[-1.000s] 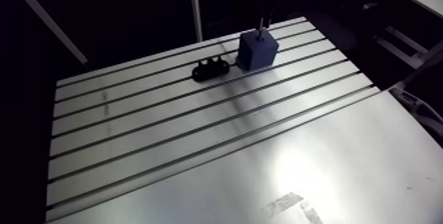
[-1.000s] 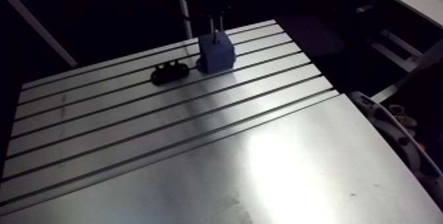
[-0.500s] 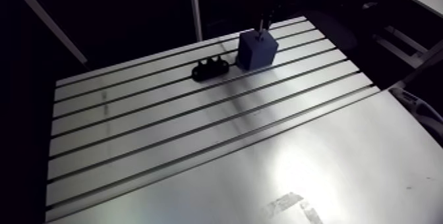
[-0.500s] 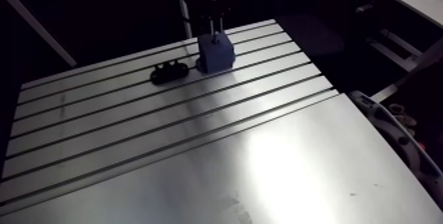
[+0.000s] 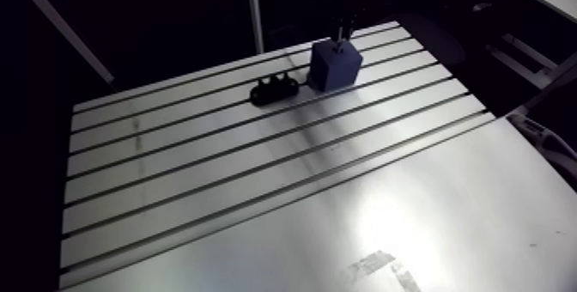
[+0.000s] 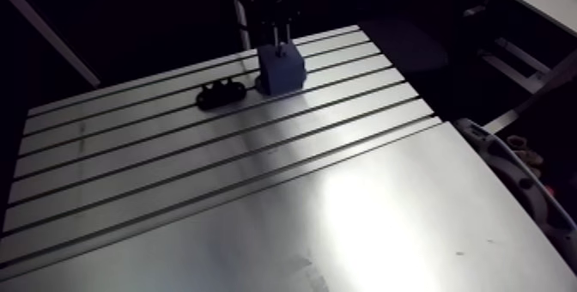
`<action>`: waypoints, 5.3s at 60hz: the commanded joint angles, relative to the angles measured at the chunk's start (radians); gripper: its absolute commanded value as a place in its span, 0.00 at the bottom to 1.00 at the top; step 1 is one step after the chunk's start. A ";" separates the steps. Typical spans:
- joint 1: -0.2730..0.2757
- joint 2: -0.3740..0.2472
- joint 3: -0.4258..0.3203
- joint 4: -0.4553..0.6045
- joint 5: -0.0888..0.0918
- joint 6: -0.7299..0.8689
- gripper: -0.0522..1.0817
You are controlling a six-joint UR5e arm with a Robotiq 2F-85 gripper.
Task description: Pick up the M10 bolt and insert it into the hex recess until seated.
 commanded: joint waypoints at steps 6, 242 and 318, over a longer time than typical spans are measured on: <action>0.002 -0.001 0.011 -0.029 -0.004 0.002 0.29; -0.013 -0.042 0.135 -0.207 0.020 0.084 1.00; -0.011 -0.037 0.137 -0.208 0.023 0.082 0.99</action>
